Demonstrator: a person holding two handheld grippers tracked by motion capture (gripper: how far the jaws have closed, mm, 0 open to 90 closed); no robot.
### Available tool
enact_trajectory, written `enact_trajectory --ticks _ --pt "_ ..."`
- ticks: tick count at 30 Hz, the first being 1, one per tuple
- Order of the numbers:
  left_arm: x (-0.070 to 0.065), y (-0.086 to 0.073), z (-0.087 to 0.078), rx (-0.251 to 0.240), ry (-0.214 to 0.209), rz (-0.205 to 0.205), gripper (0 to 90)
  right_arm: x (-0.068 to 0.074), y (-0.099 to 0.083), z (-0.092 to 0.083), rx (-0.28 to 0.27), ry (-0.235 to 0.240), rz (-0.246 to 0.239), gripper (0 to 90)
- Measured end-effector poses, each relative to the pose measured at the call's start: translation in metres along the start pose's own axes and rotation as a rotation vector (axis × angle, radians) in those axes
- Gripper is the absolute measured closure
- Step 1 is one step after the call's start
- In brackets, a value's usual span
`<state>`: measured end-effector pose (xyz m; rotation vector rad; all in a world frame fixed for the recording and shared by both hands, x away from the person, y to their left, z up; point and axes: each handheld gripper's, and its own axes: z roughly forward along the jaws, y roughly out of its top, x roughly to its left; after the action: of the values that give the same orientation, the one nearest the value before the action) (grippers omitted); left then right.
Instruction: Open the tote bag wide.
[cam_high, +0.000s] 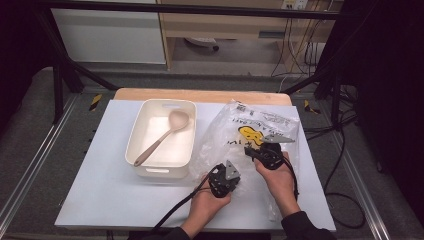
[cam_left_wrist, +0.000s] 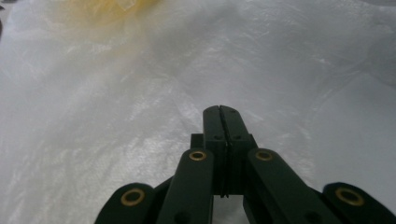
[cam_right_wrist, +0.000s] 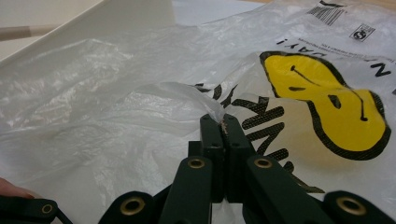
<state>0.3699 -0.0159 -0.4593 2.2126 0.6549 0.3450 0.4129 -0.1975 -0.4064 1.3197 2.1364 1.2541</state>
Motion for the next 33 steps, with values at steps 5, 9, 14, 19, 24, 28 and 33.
enact_trajectory --ticks 5,9,14,19,24,28,33 --pt "0.014 0.003 0.003 0.004 -0.025 -0.007 90.0 -0.001 0.006 -0.001 0.006 -0.039 -0.014 90.0" --pt "0.018 0.005 0.004 0.015 -0.035 0.008 90.0 -0.008 0.013 -0.004 -0.01 -0.046 0.006 90.0" --pt "0.021 0.006 0.005 0.014 -0.04 0.009 90.0 -0.014 0.027 -0.01 -0.034 -0.061 0.015 90.0" --pt "0.024 0.007 0.007 0.016 -0.04 0.007 90.0 -0.014 0.041 -0.019 -0.052 -0.072 0.008 90.0" --pt "0.026 0.008 0.007 0.021 -0.046 0.011 90.0 -0.008 0.052 -0.028 -0.077 -0.074 -0.003 90.0" --pt "0.029 0.009 0.008 0.025 -0.044 0.01 90.0 -0.006 0.059 -0.035 -0.096 -0.077 -0.011 90.0" --pt "0.031 0.012 0.009 0.039 -0.041 0.028 90.0 -0.006 0.068 -0.043 -0.118 -0.073 -0.009 90.0"
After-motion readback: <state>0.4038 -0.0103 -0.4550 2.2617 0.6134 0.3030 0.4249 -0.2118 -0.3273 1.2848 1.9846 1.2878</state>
